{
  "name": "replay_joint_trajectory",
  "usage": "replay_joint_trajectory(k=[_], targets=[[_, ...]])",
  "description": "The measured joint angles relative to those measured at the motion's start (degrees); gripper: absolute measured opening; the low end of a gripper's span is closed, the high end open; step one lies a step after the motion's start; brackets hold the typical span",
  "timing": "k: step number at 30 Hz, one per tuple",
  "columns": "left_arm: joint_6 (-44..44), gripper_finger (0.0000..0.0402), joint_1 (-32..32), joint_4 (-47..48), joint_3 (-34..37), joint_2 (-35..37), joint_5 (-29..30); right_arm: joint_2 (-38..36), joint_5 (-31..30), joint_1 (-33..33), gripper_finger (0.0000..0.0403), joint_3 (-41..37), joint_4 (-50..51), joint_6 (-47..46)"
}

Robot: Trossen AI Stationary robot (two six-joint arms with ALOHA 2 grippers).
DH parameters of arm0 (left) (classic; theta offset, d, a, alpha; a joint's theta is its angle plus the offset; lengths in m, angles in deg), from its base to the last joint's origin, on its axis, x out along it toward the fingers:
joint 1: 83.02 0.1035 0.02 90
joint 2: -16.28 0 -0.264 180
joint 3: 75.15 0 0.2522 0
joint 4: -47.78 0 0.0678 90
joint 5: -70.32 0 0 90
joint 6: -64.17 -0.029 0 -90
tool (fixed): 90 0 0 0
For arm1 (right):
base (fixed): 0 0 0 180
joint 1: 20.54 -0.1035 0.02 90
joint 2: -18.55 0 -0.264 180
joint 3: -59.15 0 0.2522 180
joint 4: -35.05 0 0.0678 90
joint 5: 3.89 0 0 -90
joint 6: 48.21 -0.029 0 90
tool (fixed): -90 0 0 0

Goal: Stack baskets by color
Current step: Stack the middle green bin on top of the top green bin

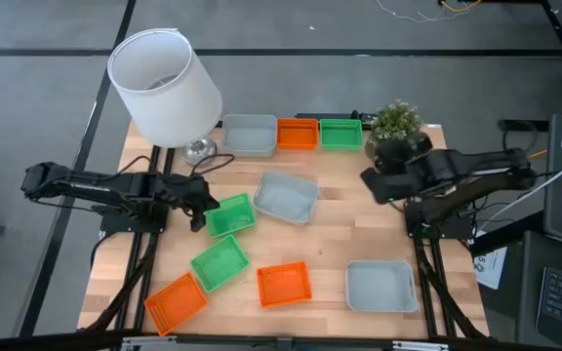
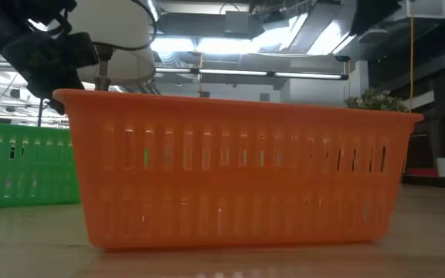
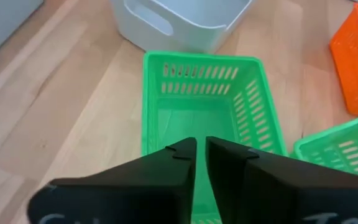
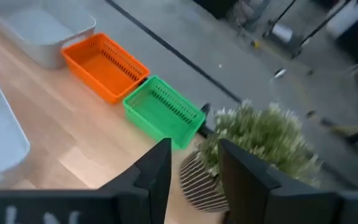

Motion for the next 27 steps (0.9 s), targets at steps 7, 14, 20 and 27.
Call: replay_joint_trajectory(k=[7,14,20,27], targets=[[2.94,0.0094,0.00,-0.25,-0.02,-2.76,1.18,-9.65,0.66,-0.02,0.0132,-13.53,-9.73,-1.08],[2.91,0.0107,-0.01,-0.13,-0.02,-7.19,6.02,-13.36,3.21,-0.02,0.0132,-23.20,-17.09,-1.24],[4.40,0.0106,0.00,-0.06,-0.02,-12.03,6.16,-13.63,4.22,-0.04,0.0132,-25.22,-19.34,-1.15],[5.62,0.0106,0.00,-1.31,-0.02,-16.06,6.04,-13.63,3.79,-0.04,0.0132,-25.22,-22.31,0.58]])
